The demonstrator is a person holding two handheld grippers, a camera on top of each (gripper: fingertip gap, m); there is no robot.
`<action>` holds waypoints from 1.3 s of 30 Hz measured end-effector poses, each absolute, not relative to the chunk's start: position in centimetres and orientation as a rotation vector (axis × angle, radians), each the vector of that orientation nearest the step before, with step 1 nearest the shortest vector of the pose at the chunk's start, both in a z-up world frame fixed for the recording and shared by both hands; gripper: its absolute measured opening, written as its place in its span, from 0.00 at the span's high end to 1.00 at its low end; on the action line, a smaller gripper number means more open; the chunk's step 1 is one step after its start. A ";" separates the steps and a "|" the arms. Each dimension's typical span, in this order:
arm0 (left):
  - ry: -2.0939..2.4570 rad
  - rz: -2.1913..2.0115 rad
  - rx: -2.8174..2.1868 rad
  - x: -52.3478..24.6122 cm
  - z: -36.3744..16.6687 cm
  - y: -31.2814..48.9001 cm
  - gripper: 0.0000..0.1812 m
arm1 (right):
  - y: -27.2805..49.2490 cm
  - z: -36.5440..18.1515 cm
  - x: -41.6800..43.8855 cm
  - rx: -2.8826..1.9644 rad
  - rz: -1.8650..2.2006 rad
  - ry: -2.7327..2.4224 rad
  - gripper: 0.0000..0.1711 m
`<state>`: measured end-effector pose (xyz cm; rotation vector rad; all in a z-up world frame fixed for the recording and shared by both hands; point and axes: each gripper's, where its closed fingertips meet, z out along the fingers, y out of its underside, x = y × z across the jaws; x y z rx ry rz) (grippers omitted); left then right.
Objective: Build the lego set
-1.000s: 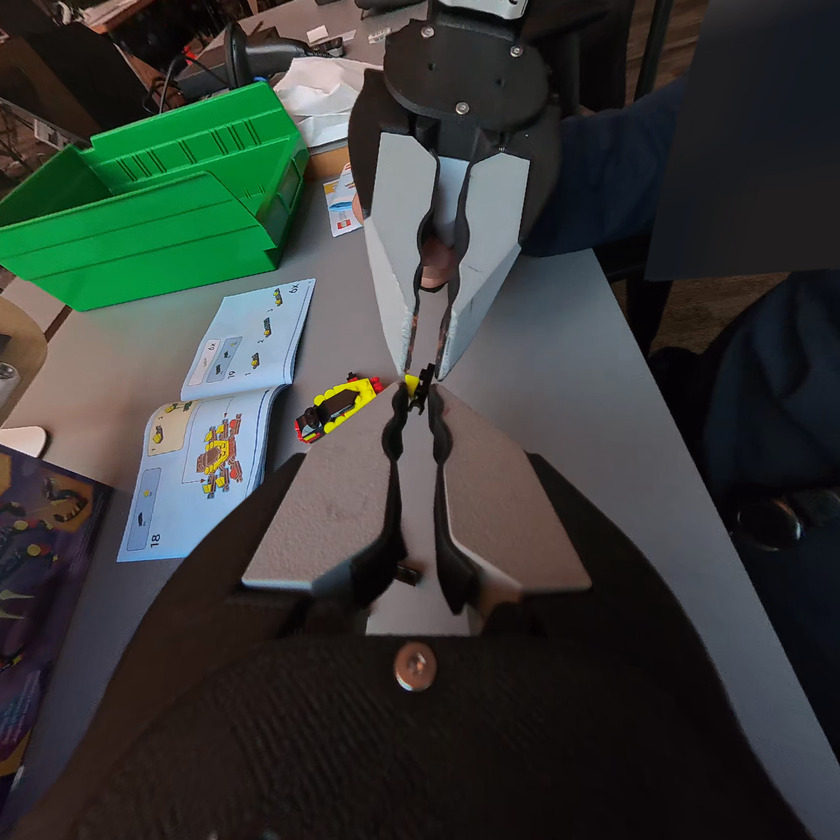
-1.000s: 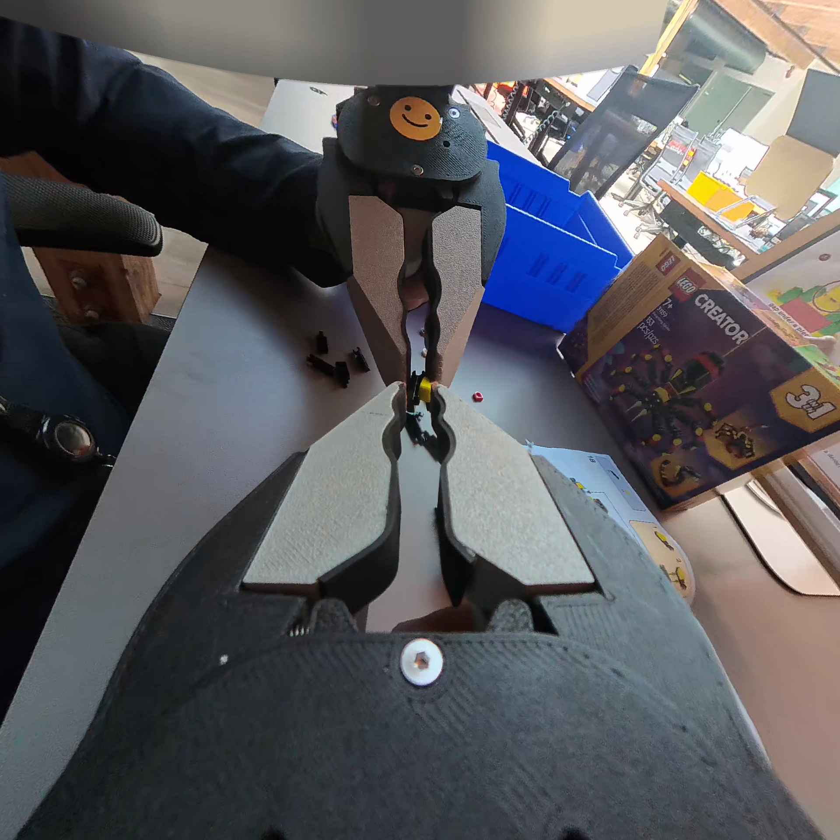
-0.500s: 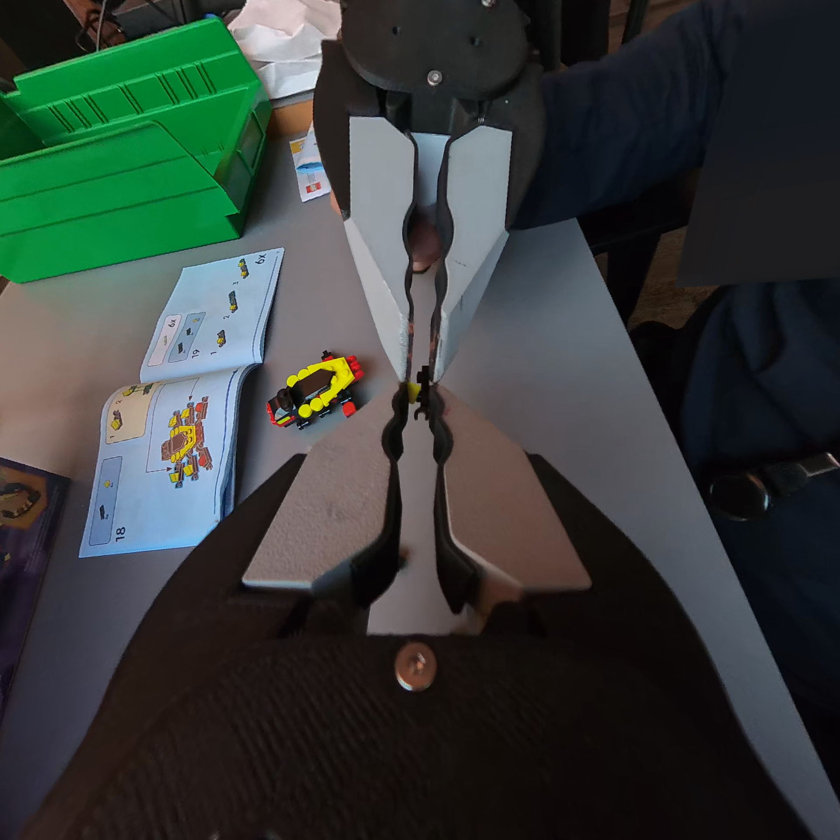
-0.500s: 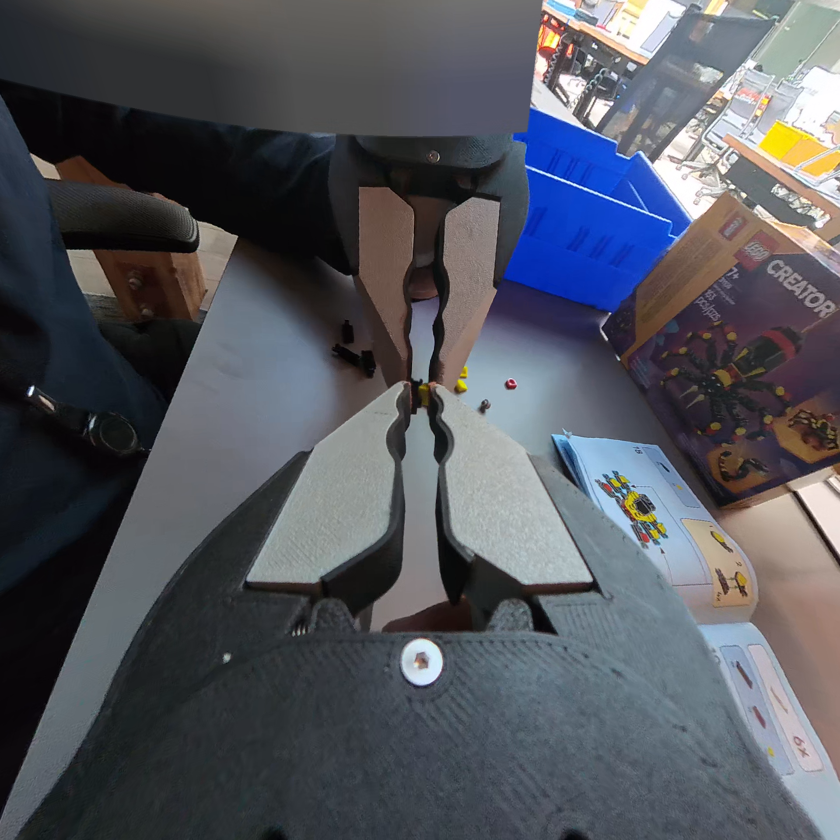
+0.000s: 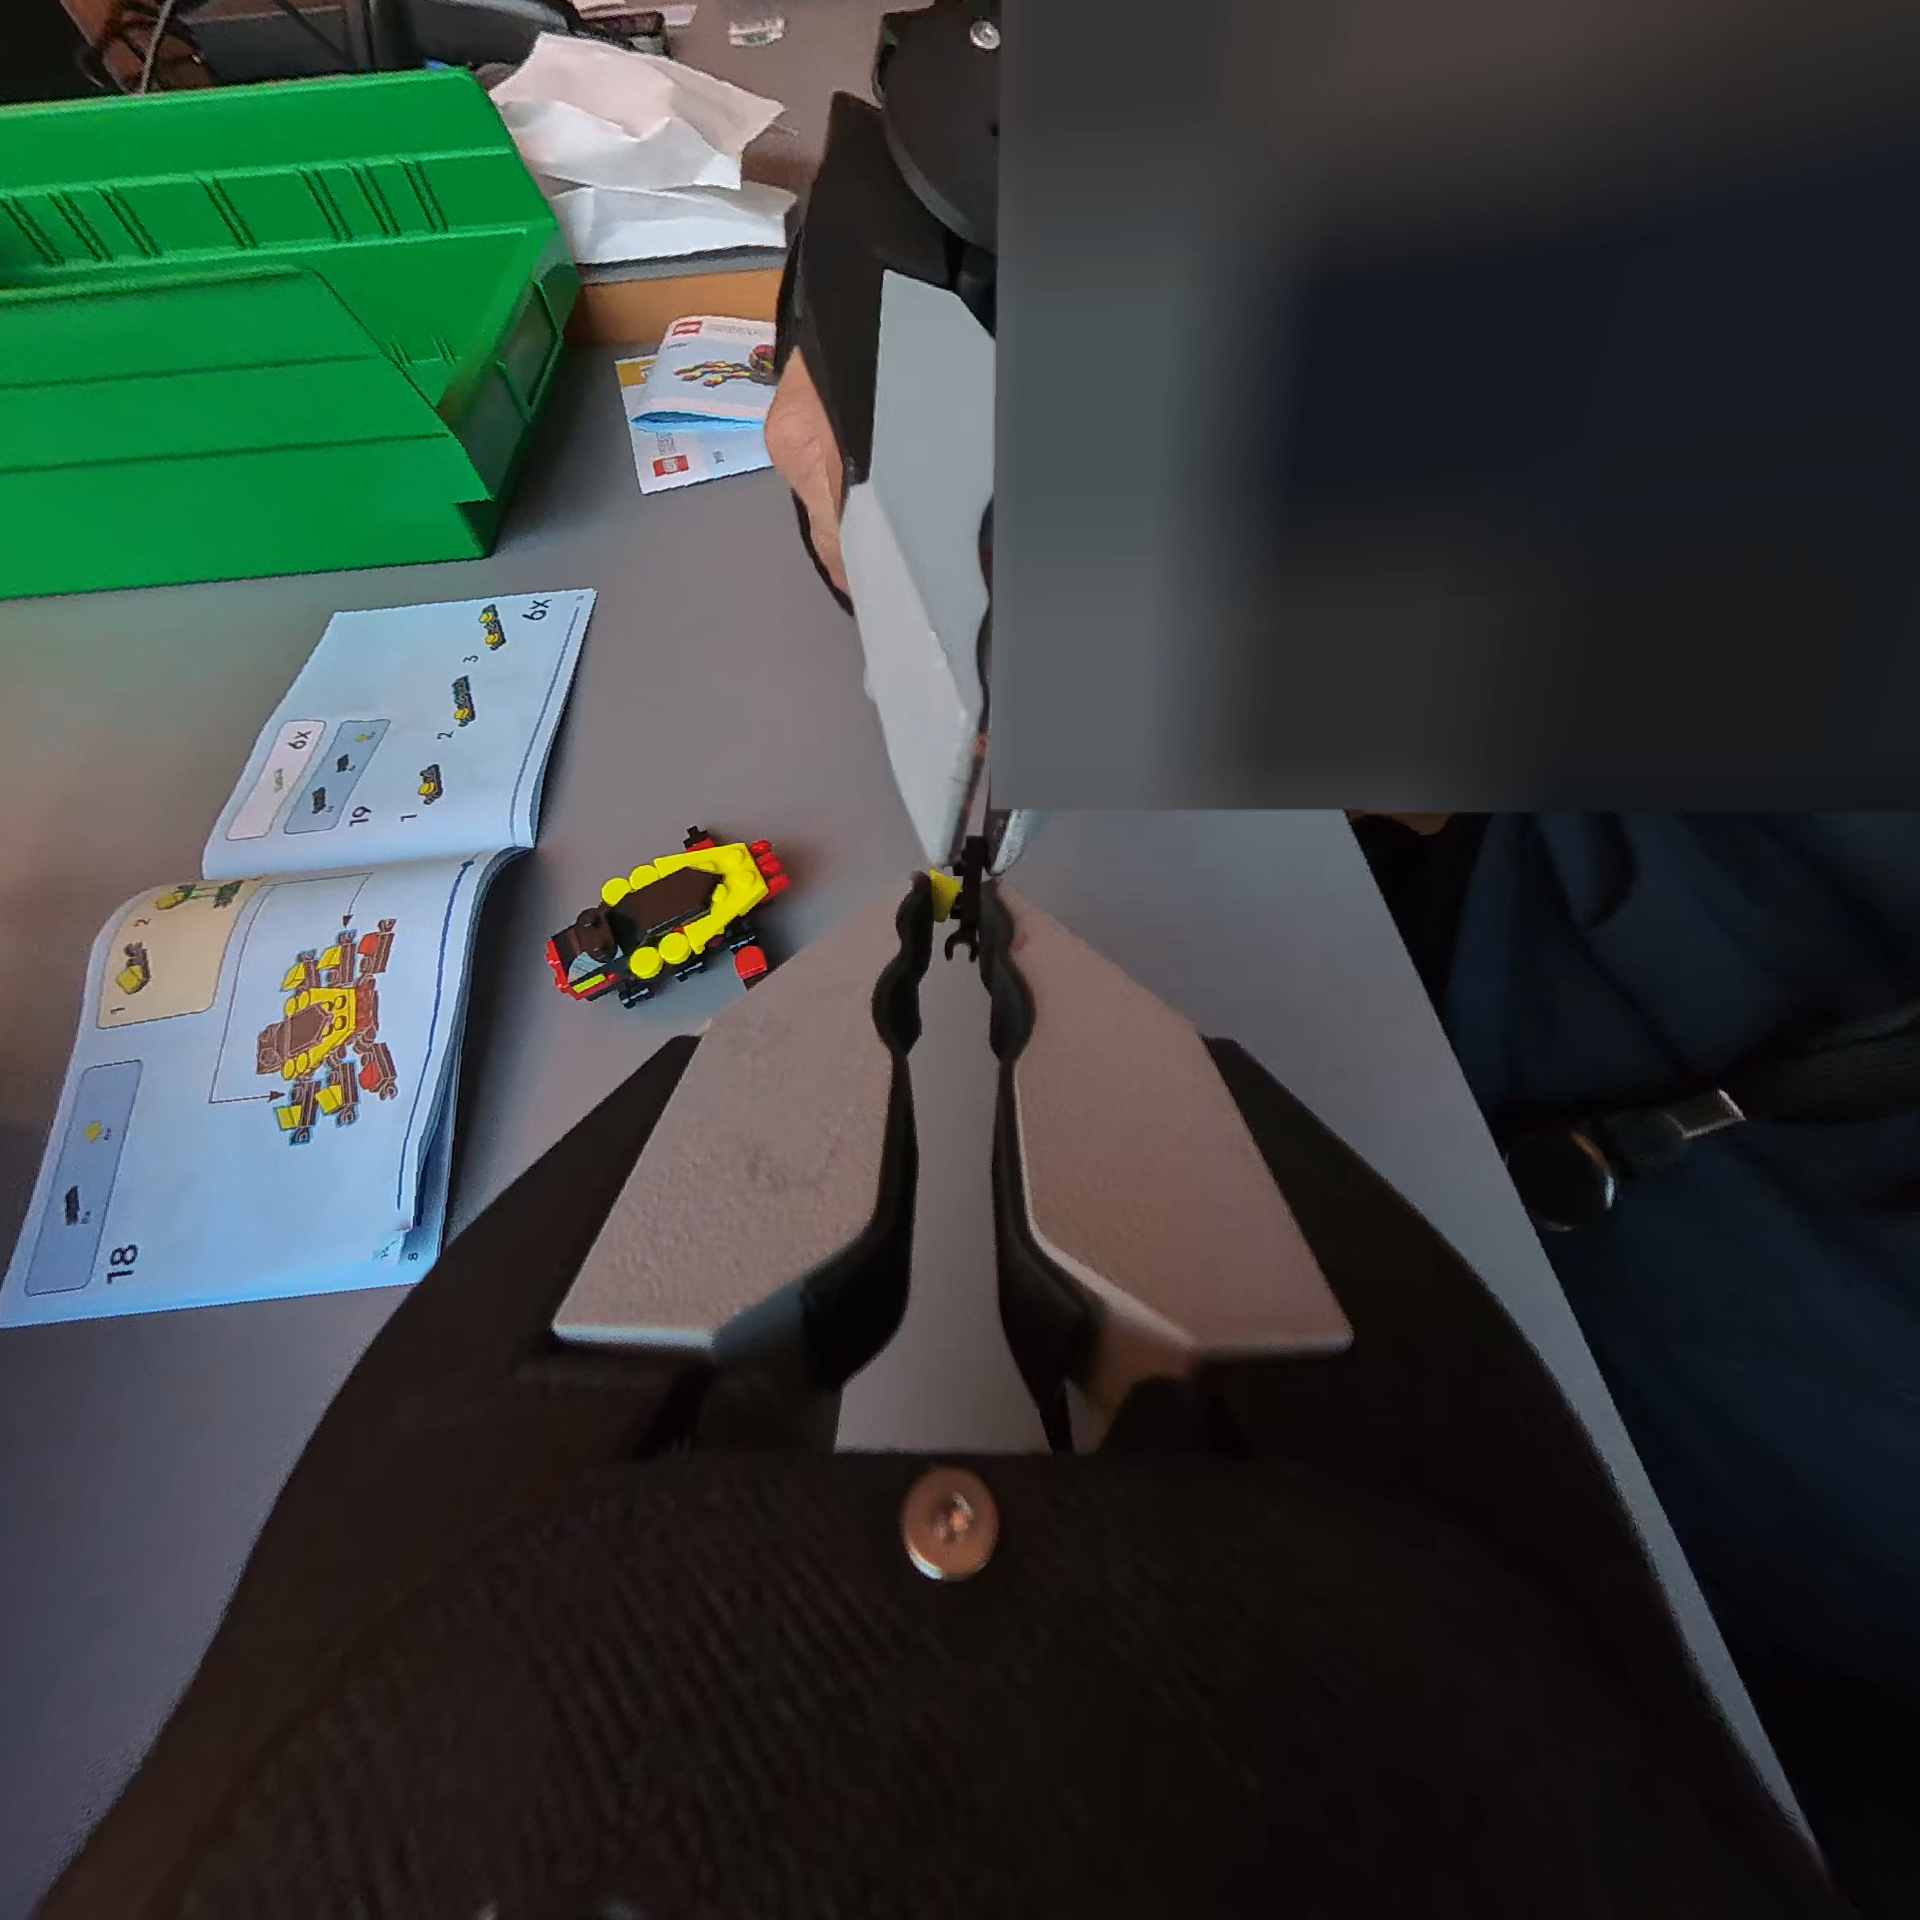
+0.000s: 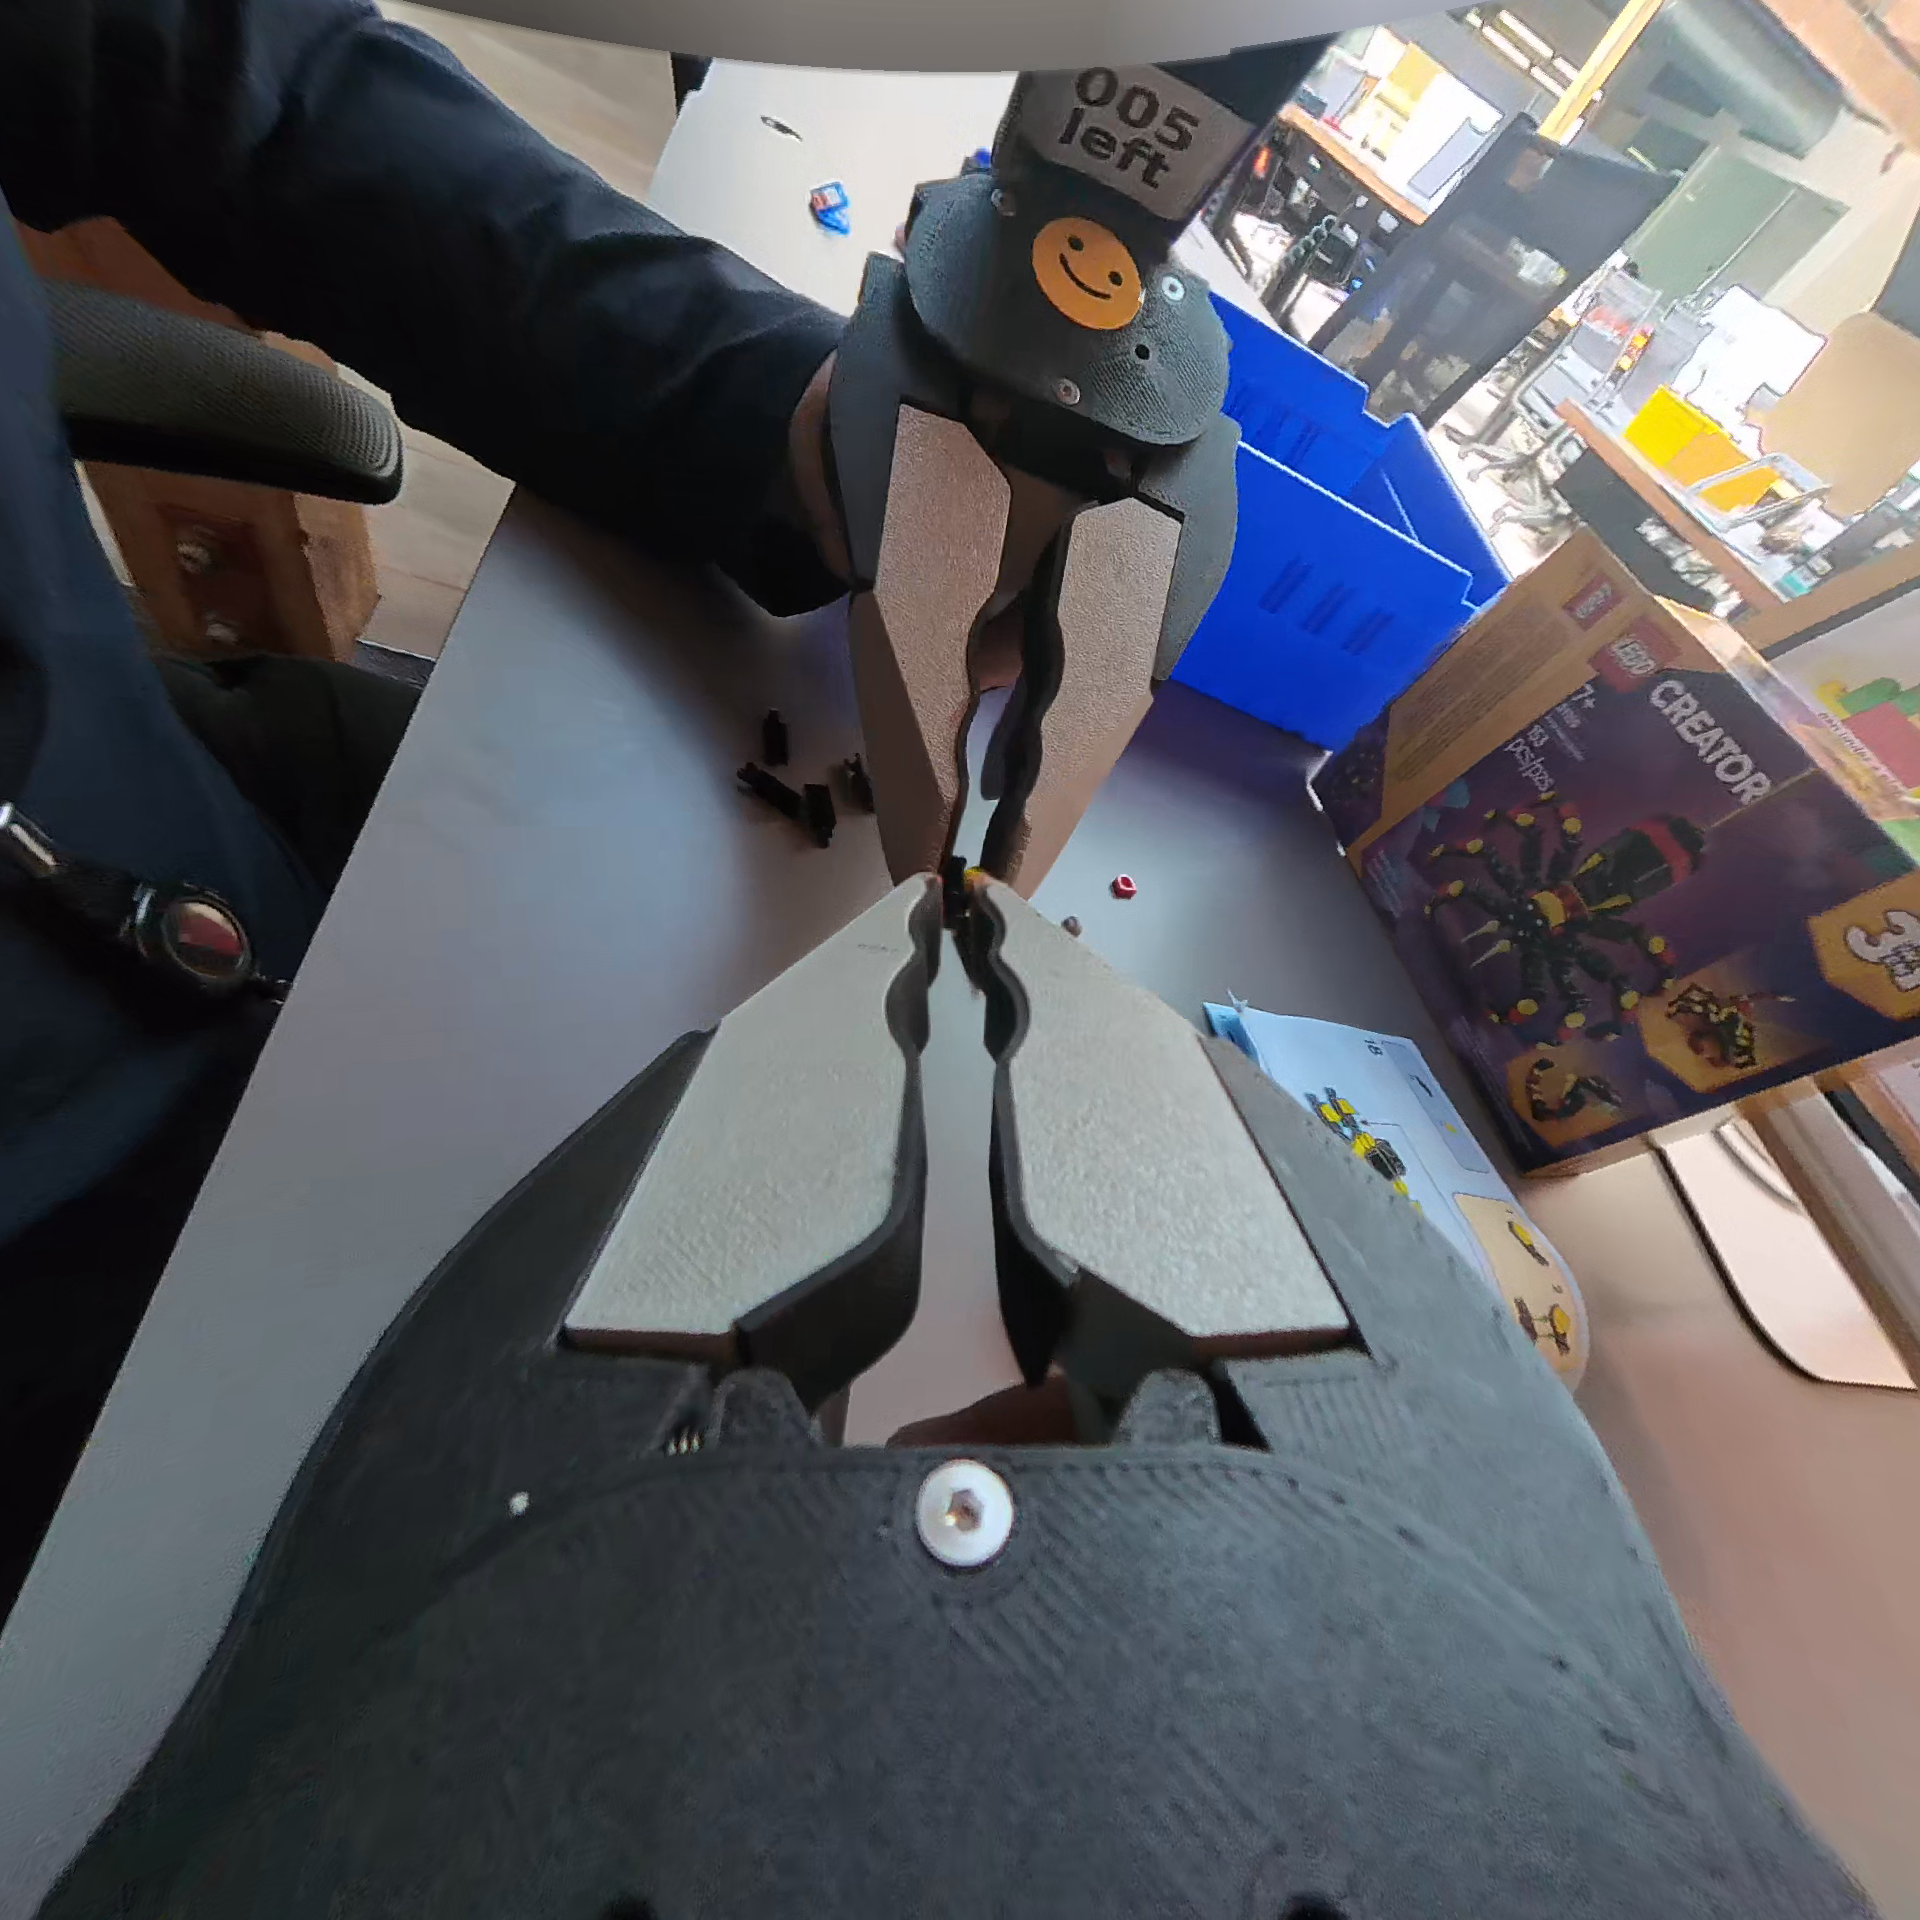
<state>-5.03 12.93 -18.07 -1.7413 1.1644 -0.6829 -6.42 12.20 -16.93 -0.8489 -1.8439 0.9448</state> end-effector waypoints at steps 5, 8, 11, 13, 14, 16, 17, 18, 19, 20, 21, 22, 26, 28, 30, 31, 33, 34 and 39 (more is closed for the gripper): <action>1.155 -0.669 -1.751 -5.1 -18.2 13.1 0.97 | 12.5 -17.0 -6.6 -0.852 0.902 -1.823 0.98; 1.151 -0.682 -1.758 -5.0 -18.2 13.1 0.97 | 12.9 -16.8 -6.5 -0.856 0.879 -1.803 0.93; 1.123 -0.702 -1.767 -5.1 -18.1 13.3 0.97 | 12.7 -16.9 -6.5 -0.818 0.817 -1.811 0.99; 1.118 -0.704 -1.769 -5.2 -18.1 13.4 0.97 | 12.8 -16.9 -6.6 -0.797 0.750 -1.805 0.99; 1.116 -0.698 -1.767 -5.2 -18.0 13.4 0.97 | 12.8 -16.9 -6.6 -0.800 0.740 -1.800 1.00; 1.110 -0.679 -1.753 -5.2 -17.8 13.5 0.97 | 12.9 -16.6 -6.6 -0.807 0.756 -1.782 1.00; 1.106 -0.668 -1.745 -5.1 -17.6 13.6 0.97 | 12.9 -16.4 -6.6 -0.815 0.780 -1.771 1.00; 1.103 -0.655 -1.734 -5.1 -17.5 13.6 0.97 | 13.0 -16.3 -6.5 -0.825 0.809 -1.759 1.00; 1.101 -0.641 -1.723 -5.0 -17.3 13.7 0.97 | 13.0 -16.1 -6.5 -0.835 0.839 -1.747 1.00; 1.098 -0.625 -1.712 -5.0 -17.2 13.7 0.96 | 13.0 -15.9 -6.5 -0.845 0.865 -1.733 1.00; 1.095 -0.610 -1.703 -5.0 -17.0 13.8 0.96 | 13.1 -15.7 -6.5 -0.850 0.884 -1.720 1.00; 1.094 -0.602 -1.697 -5.0 -16.9 13.8 0.96 | 13.1 -15.6 -6.4 -0.851 0.899 -1.712 1.00; 1.094 -0.570 -1.665 -4.8 -16.4 13.7 0.96 | 13.0 -15.0 -6.3 -0.861 0.968 -1.680 1.00; 1.102 -0.545 -1.652 -4.7 -16.2 13.7 0.96 | 12.9 -14.8 -6.2 -0.857 0.987 -1.672 1.00; 1.112 -0.514 -1.650 -4.6 -16.3 13.7 0.95 | 12.8 -14.6 -6.1 -0.853 1.008 -1.664 1.00; 1.115 -0.500 -1.652 -4.6 -16.4 13.7 0.95 | 12.8 -14.5 -6.1 -0.852 1.013 -1.662 1.00; 1.119 -0.473 -1.651 -4.6 -16.5 13.8 0.95 | 12.8 -14.5 -6.1 -0.853 1.013 -1.661 1.00; 1.120 -0.463 -1.648 -4.7 -16.4 13.8 0.95 | 12.8 -14.5 -6.1 -0.850 1.009 -1.660 1.00; 1.152 -0.344 -1.598 -4.9 -16.1 13.9 0.97 | 12.7 -14.4 -6.1 -0.823 0.987 -1.652 0.99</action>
